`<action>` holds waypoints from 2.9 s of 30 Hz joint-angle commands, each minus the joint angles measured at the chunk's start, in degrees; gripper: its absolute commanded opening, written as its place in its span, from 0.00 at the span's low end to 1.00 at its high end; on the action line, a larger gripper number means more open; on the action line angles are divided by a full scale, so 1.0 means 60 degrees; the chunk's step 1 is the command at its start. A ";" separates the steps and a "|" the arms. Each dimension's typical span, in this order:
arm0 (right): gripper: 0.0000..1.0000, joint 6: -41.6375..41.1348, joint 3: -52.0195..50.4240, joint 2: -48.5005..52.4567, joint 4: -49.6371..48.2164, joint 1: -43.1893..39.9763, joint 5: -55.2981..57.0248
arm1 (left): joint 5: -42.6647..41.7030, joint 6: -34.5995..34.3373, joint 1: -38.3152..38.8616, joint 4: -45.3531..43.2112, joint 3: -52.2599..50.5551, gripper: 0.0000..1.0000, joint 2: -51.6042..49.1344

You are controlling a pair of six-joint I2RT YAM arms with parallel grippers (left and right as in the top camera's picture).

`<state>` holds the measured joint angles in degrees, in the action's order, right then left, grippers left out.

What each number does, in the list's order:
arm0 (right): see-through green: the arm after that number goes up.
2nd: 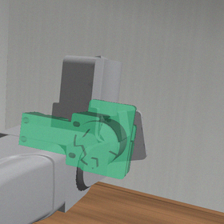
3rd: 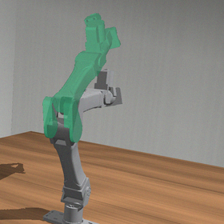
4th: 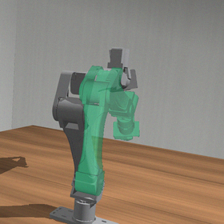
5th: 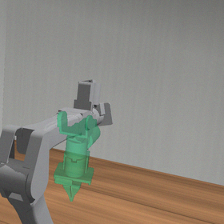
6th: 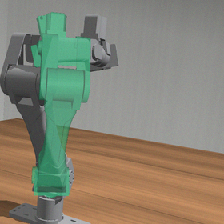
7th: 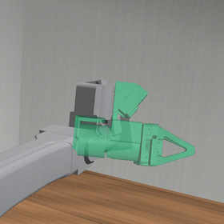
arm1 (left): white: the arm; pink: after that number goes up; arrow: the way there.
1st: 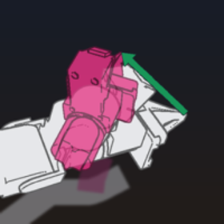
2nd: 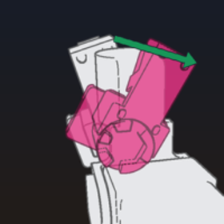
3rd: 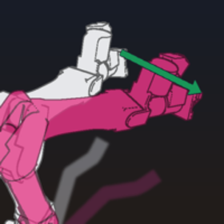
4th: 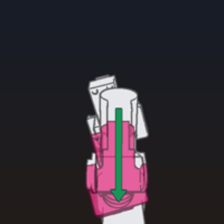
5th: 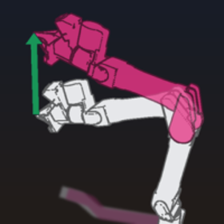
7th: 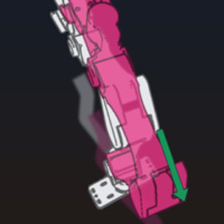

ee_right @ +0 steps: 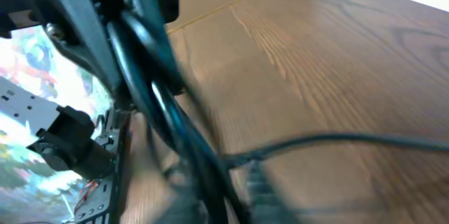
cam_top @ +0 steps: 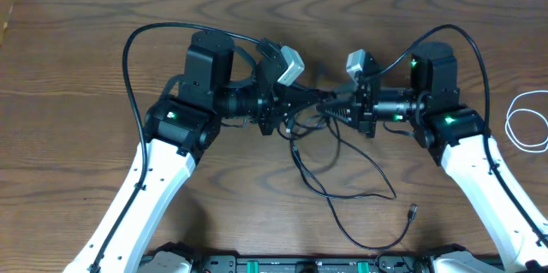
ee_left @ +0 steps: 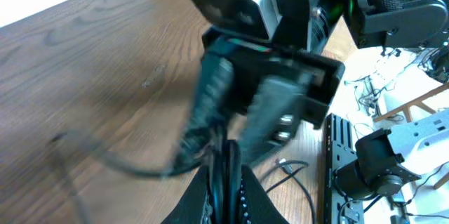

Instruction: Untangle cables

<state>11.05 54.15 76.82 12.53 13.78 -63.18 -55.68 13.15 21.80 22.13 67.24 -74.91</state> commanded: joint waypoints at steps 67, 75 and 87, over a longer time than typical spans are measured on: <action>0.02 -0.4200 0.0026 -0.0069 -0.3184 -0.0852 -0.1708 | 0.0393 0.0280 -0.1053 0.0226 0.0215 0.08 0.0142; 0.01 -0.4193 0.0026 -0.0069 -0.1264 -0.1745 -0.0623 | 0.4299 -0.2532 -0.1333 0.0546 0.0215 0.08 0.0146; 0.01 -0.4207 0.0026 -0.0069 0.0969 -0.2262 0.1552 | 0.4357 -0.2758 -0.1461 0.0867 0.0215 0.07 0.0146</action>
<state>-14.04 54.15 76.82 15.88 2.90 -64.51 -36.91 -2.98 15.16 26.74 67.24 -74.83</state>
